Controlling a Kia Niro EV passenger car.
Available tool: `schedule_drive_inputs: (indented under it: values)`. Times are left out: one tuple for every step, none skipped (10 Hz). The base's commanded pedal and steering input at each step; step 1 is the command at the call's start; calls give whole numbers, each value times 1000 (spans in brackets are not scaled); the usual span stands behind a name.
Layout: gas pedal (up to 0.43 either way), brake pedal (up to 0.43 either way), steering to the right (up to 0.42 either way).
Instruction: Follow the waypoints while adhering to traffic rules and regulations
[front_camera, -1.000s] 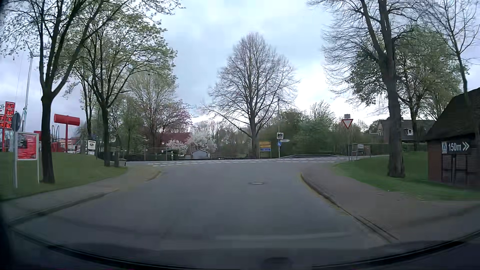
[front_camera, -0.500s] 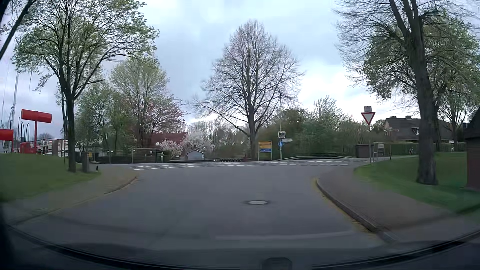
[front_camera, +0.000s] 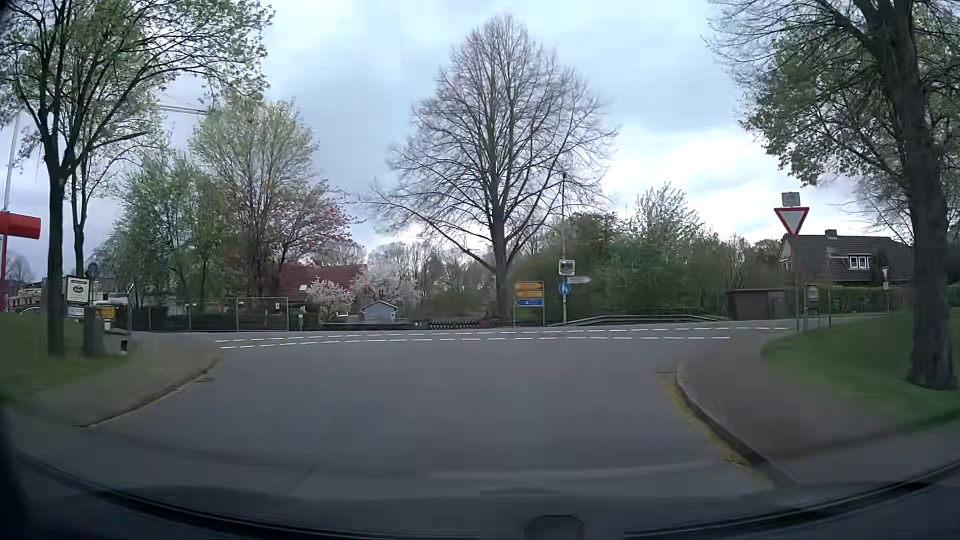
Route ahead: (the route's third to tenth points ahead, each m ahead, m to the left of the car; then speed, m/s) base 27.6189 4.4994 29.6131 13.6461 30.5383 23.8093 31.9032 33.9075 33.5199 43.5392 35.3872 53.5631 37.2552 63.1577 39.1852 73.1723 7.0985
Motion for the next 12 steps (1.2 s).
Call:
schedule_drive_inputs:
  values:
    - [0, 0, 7]
    - [0, 0, 7]
    - [0, 0, 7]
    - [0, 0, 7]
    - [0, 6, 7]
    - [0, 0, 7]
    - [0, 0, 7]
    - [0, 6, 7]
    - [0, 0, 7]
    - [0, 0, 7]
    - [0, 0, 7]
    - [0, 0, 7]
